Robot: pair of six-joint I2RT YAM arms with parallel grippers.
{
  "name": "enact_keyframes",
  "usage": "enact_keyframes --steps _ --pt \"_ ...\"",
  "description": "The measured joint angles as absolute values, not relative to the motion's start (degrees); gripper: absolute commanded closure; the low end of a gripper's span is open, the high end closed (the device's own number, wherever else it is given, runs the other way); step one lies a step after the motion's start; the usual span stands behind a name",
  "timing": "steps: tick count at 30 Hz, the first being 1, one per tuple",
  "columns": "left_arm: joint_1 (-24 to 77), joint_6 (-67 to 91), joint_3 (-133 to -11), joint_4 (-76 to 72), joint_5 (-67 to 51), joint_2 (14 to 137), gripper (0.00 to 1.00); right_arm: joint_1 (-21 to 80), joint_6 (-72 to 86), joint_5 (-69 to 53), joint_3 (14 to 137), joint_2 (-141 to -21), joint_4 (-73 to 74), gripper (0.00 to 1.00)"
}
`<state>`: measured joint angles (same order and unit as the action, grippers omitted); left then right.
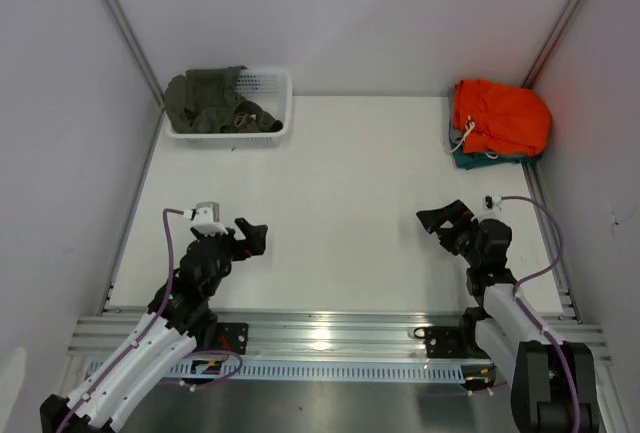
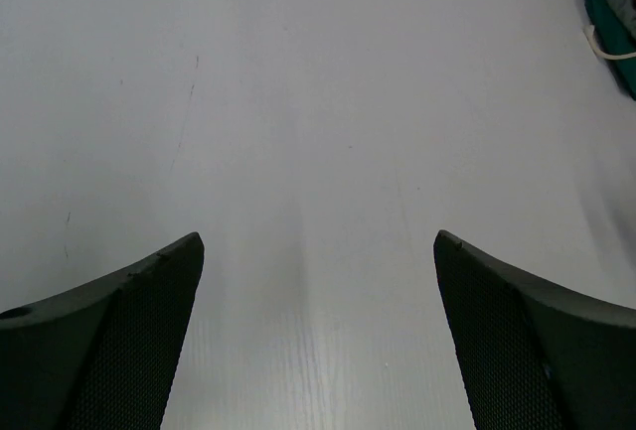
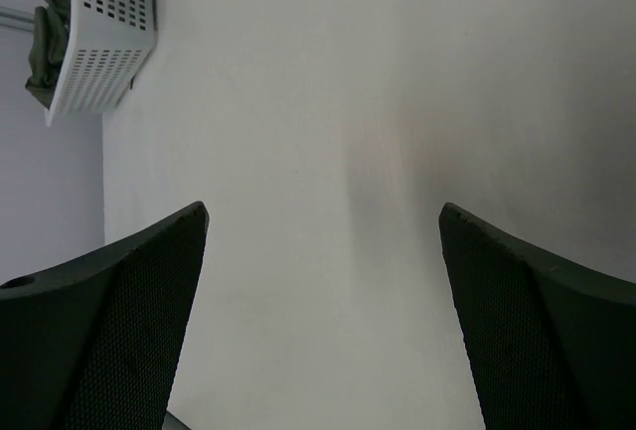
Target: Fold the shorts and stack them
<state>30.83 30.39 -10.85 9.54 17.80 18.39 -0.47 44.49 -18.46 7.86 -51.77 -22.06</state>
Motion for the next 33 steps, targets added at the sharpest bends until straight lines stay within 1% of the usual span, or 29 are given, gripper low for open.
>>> enact_keyframes --steps 3,5,8,14,17,22,24,29,31,33 --pt "30.7 30.5 -11.2 9.5 17.8 19.2 0.01 -0.5 44.1 -17.9 7.6 -47.9 -21.1 0.01" --pt "29.7 30.5 -12.7 9.6 17.8 21.8 0.01 -0.5 43.9 -17.6 7.3 -45.5 -20.7 0.01" --pt "25.1 30.4 -20.7 11.0 17.5 32.1 0.01 -0.5 43.9 -17.2 7.0 -43.1 -20.5 0.00" --pt "14.1 29.8 -47.0 10.5 13.9 58.2 0.01 -0.5 44.0 -17.4 6.5 -44.7 -20.5 0.00" --pt "12.5 28.6 -60.8 11.7 14.0 69.9 0.01 -0.5 44.0 -17.4 6.3 -44.9 -20.4 0.01" --pt "11.0 24.6 -87.3 15.8 13.4 91.0 0.01 -0.5 44.0 -17.4 6.2 -44.0 -20.4 0.01" --pt "10.1 22.7 -95.6 16.5 13.2 98.5 0.01 -0.5 44.0 -17.4 6.0 -43.8 -20.4 0.01" --pt "7.4 18.8 -119.3 26.0 14.3 118.5 0.01 -0.5 44.0 -17.4 5.9 -43.7 -20.4 0.00" --pt "6.4 17.6 -125.5 29.1 14.8 124.9 0.01 -0.5 44.0 -17.4 5.9 -43.7 -20.4 0.01" --pt "5.5 16.9 -127.0 30.8 14.7 128.6 0.01 -0.5 44.0 -17.4 5.9 -43.7 -20.4 0.00"
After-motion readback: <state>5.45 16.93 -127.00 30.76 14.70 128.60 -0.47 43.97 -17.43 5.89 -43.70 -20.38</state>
